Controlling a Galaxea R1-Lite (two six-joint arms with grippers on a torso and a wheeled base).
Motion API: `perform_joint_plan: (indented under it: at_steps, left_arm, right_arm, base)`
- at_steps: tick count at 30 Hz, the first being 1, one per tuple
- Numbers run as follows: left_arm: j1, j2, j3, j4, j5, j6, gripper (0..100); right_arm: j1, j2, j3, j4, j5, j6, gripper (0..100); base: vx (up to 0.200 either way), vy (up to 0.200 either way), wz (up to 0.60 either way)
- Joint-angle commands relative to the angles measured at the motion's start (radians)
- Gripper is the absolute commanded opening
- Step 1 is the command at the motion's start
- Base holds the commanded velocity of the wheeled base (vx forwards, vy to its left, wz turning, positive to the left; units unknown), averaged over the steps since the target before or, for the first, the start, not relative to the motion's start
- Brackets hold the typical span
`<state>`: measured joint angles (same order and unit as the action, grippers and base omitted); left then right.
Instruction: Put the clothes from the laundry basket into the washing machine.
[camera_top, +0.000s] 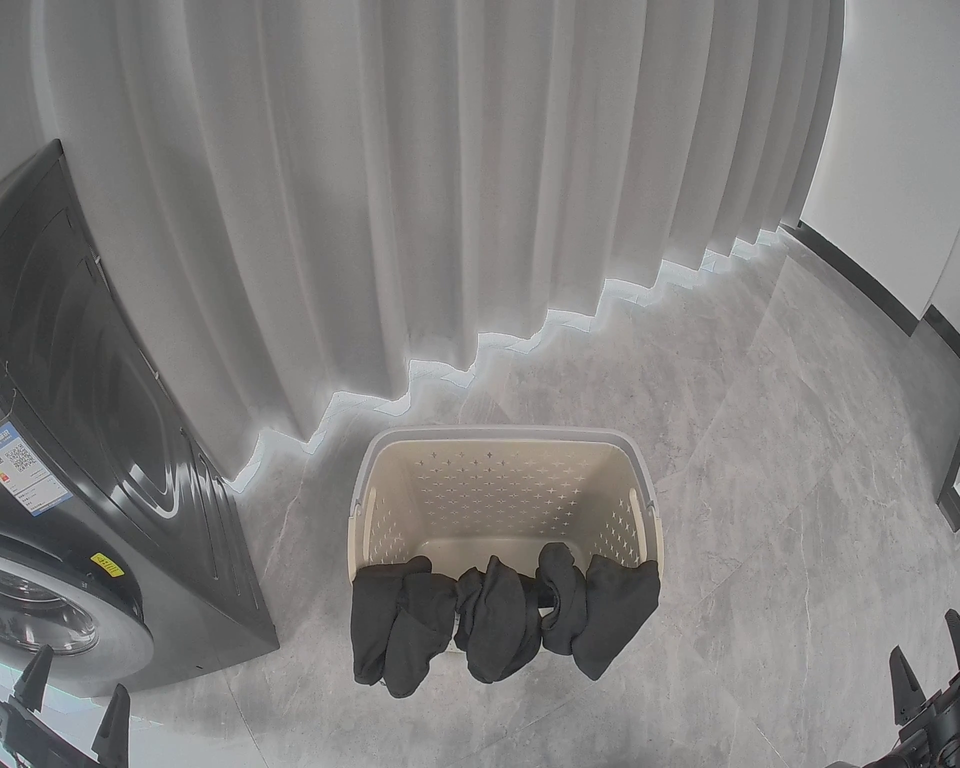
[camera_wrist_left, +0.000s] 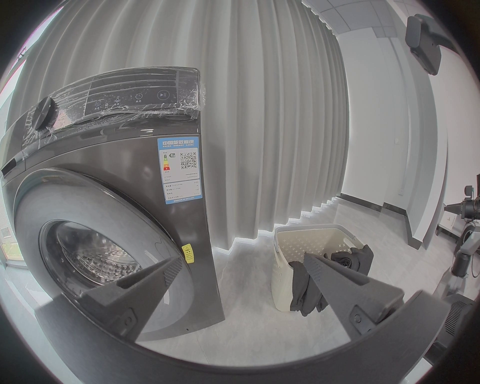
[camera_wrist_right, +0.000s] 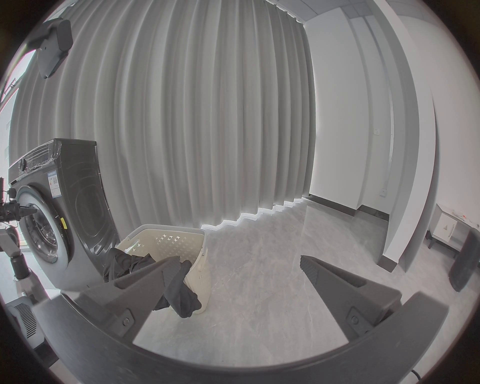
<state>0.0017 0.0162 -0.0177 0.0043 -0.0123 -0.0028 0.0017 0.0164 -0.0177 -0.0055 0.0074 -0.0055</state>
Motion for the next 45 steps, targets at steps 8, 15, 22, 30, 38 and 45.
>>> perform_joint_plan:
  at_steps: [8,15,22,30,38,45]
  left_arm:
    - [0.000,-0.012,0.016,0.000,0.000,0.000,100]
    - [0.000,-0.012,0.016,0.000,0.000,0.000,100]
    - [0.000,-0.012,0.016,0.000,0.000,0.000,100]
    - [0.000,-0.012,0.016,0.000,0.000,0.000,100]
    - [0.000,-0.013,0.016,0.000,0.000,0.000,100]
    - [0.000,-0.013,0.016,0.000,0.000,0.000,100]
  right_arm:
    - [0.000,-0.001,0.018,-0.001,0.000,0.001,100]
    - [-0.002,0.000,0.018,-0.001,0.000,0.001,100]
    - [0.000,-0.001,0.018,-0.001,0.000,0.001,100]
    - [0.000,-0.001,0.018,-0.001,0.000,0.001,100]
    - [0.000,0.000,0.018,-0.001,0.000,0.001,100]
    - [0.000,-0.001,0.018,-0.001,0.000,0.001,100]
  base:
    - [0.000,0.000,0.00]
    - [0.000,0.000,0.09]
    - [0.000,0.000,0.60]
    - [0.000,0.000,0.07]
    - [0.000,0.000,0.22]
    - [0.000,0.000,0.60]
